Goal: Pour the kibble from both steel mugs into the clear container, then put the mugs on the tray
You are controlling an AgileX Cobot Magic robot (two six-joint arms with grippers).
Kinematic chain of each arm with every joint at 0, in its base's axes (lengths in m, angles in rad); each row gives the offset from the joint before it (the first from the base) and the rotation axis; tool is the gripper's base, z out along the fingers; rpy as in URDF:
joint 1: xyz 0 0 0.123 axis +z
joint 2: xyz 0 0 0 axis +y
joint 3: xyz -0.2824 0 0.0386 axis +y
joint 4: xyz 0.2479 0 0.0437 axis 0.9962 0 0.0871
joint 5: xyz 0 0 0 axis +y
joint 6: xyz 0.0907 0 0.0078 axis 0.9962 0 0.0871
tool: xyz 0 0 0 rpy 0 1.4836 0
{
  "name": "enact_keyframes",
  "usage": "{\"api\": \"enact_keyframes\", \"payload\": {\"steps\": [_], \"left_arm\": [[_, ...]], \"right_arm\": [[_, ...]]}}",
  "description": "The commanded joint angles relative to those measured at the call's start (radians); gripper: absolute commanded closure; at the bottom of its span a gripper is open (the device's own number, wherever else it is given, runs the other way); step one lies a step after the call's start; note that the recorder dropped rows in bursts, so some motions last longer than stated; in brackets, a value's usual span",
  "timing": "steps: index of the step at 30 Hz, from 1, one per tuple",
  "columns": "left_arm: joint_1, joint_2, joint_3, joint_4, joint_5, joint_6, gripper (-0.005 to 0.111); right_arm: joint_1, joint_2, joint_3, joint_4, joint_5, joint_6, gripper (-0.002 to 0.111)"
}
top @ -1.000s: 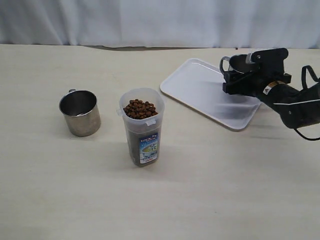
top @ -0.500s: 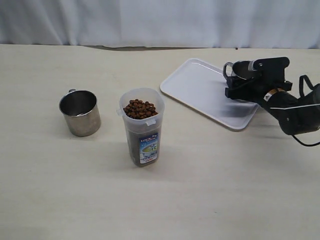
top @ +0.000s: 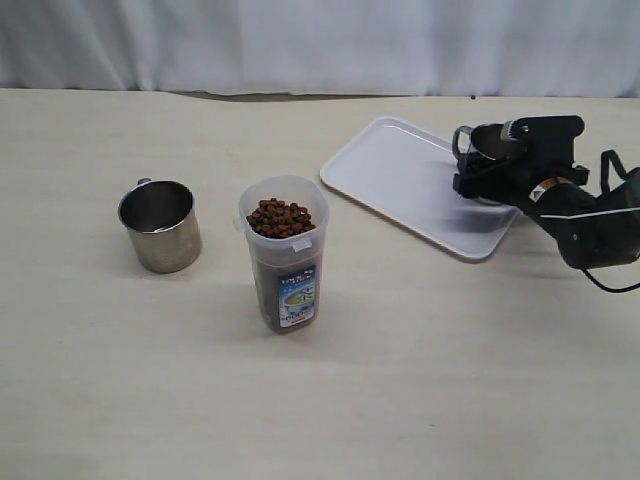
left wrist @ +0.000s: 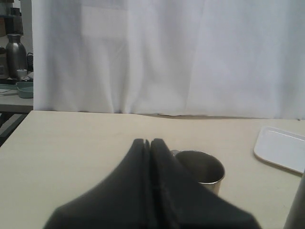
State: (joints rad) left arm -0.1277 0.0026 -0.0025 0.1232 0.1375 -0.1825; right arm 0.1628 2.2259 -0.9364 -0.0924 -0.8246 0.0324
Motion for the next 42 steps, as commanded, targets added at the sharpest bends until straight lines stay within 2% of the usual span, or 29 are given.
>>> {"api": "enact_keyframes", "payload": {"steps": [1, 6, 13, 19, 23, 24, 25, 26, 27, 29, 30, 31, 35, 38, 42], "left_arm": [[0.000, -0.003, 0.003, -0.002, -0.015, -0.002, 0.107], [0.000, -0.003, 0.003, -0.002, -0.015, -0.002, 0.107], [0.000, -0.003, 0.003, -0.002, -0.015, -0.002, 0.107], [0.000, -0.003, 0.003, -0.004, -0.015, -0.002, 0.107], [0.000, -0.003, 0.003, -0.004, -0.015, -0.002, 0.107], [0.000, -0.003, 0.003, -0.004, -0.015, -0.002, 0.107], [0.000, -0.003, 0.003, -0.004, -0.015, -0.002, 0.107], [0.000, -0.003, 0.003, -0.004, -0.015, -0.002, 0.107], [0.000, -0.003, 0.003, -0.004, -0.015, -0.002, 0.107], [0.000, -0.003, 0.003, -0.004, -0.015, -0.002, 0.107], [0.000, -0.003, 0.003, -0.004, -0.015, -0.002, 0.107], [0.000, -0.003, 0.003, -0.004, -0.015, -0.002, 0.107], [0.000, -0.003, 0.003, -0.004, -0.015, -0.002, 0.107], [0.000, -0.003, 0.003, -0.004, -0.015, -0.002, 0.107], [0.000, -0.003, 0.003, -0.004, -0.015, -0.002, 0.107]], "right_arm": [[-0.007, -0.002, -0.004, 0.006, -0.007, 0.022, 0.021], [-0.007, -0.007, 0.004, 0.006, -0.007, 0.022, 0.011], [-0.007, -0.098, 0.072, 0.006, -0.013, 0.022, 0.007], [-0.007, -0.255, 0.231, 0.006, -0.011, 0.022, 0.007], [-0.007, -0.465, 0.432, -0.027, -0.011, 0.022, 0.008], [-0.007, -0.518, 0.475, -0.027, -0.023, 0.022, 0.013], [-0.007, -0.594, 0.533, -0.027, -0.037, 0.027, 0.025], [-0.007, -0.668, 0.576, -0.027, -0.042, 0.042, 0.038], [-0.007, -0.745, 0.631, -0.027, -0.042, 0.093, 0.057], [-0.007, -0.916, 0.735, -0.060, -0.048, 0.167, 0.087], [-0.007, -0.987, 0.788, -0.097, -0.064, 0.173, 0.098], [-0.007, -1.084, 0.843, -0.121, -0.065, 0.189, 0.103], [-0.007, -1.317, 0.936, -0.126, -0.013, 0.213, 0.103], [-0.007, -1.496, 0.936, -0.156, 0.188, 0.215, 0.103], [-0.007, -1.685, 0.936, -0.142, 0.344, 0.260, 0.103]]}}
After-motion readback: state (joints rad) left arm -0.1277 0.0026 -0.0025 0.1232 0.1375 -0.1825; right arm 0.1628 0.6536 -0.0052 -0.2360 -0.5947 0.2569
